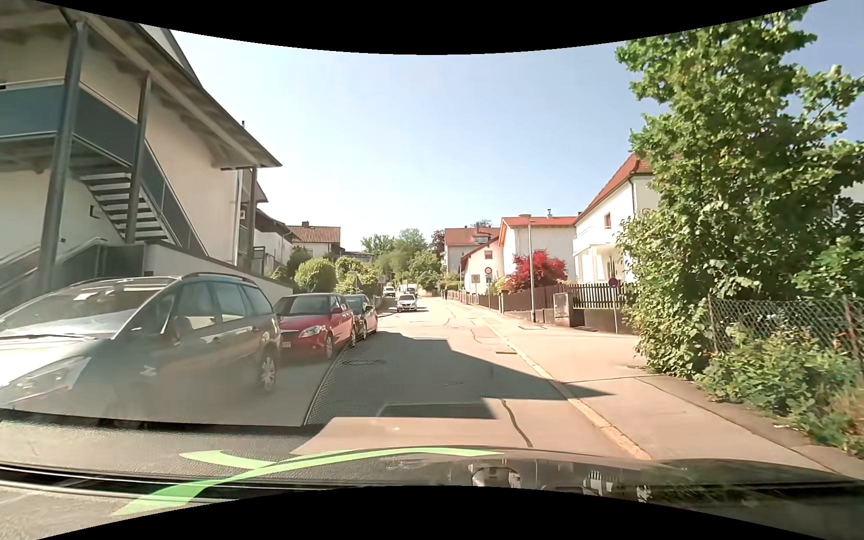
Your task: Follow the waypoints while adhering to traffic rules and regulations
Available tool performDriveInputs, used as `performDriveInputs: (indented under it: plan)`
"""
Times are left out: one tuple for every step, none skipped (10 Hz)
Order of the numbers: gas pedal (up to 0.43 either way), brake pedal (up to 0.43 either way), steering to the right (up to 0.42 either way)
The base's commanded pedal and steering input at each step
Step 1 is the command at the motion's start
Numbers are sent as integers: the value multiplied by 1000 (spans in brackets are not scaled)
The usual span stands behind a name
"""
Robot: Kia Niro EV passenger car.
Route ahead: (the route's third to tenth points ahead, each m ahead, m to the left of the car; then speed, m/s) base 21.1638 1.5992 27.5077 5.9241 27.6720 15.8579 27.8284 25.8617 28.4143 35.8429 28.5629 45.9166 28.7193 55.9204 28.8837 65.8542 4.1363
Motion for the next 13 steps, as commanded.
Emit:
performDriveInputs:
  plan:
    - [189,0,3]
    - [189,0,3]
    - [189,0,3]
    - [189,0,3]
    - [189,0,3]
    - [189,0,3]
    - [189,0,3]
    - [189,0,0]
    - [189,0,-2]
    - [189,0,-11]
    - [189,0,-22]
    - [189,0,-25]
    - [189,0,-25]
